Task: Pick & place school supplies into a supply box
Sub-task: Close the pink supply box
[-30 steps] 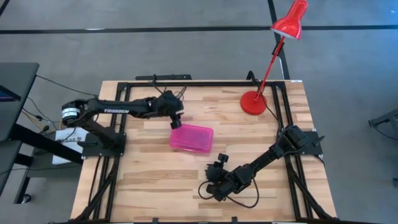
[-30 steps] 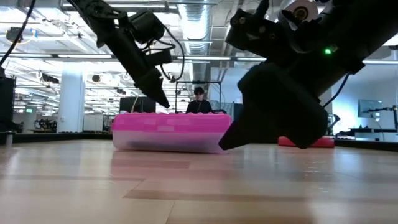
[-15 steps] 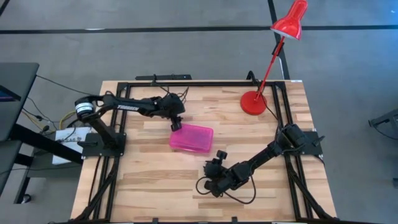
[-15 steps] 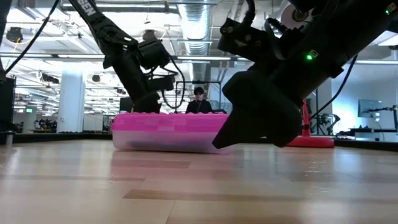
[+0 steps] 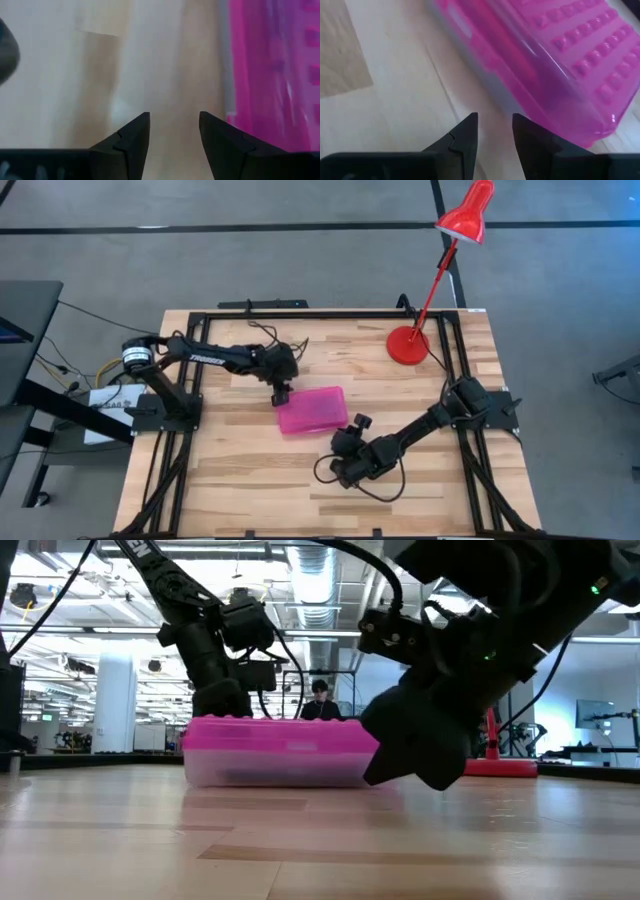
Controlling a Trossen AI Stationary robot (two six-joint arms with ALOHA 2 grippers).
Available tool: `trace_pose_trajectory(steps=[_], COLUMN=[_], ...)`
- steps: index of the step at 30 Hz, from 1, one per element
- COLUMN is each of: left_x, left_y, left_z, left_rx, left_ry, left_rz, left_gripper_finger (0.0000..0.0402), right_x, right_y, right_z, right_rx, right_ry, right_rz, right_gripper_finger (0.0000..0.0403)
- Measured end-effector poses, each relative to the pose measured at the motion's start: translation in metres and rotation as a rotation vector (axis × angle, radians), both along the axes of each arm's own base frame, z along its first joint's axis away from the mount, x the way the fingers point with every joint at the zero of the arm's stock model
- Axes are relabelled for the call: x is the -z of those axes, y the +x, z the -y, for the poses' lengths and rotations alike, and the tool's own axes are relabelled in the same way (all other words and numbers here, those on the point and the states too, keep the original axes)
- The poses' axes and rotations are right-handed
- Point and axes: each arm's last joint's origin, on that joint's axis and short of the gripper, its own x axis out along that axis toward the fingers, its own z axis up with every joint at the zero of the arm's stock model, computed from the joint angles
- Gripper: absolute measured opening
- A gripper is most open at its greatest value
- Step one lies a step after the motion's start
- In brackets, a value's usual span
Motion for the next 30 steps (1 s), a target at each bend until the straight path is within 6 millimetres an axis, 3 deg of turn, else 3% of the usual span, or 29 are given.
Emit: trace_pose_trajectory(steps=[19, 30], left_x=[0.001, 0.0], left_y=[0.011, 0.011], left_z=[0.096, 0.128], left_rx=[0.201, 0.224], left_ry=[-0.033, 0.018], left_rz=[-0.027, -0.004], left_gripper_finger=[0.0167, 0.0167], right_x=[0.002, 0.001], right_y=[-0.012, -0.01], right_z=[0.007, 0.011], right_rx=[0.087, 0.096], right_ry=[-0.075, -0.106], right_rz=[-0.043, -0.036], right_gripper_finger=[0.0117, 0.0117])
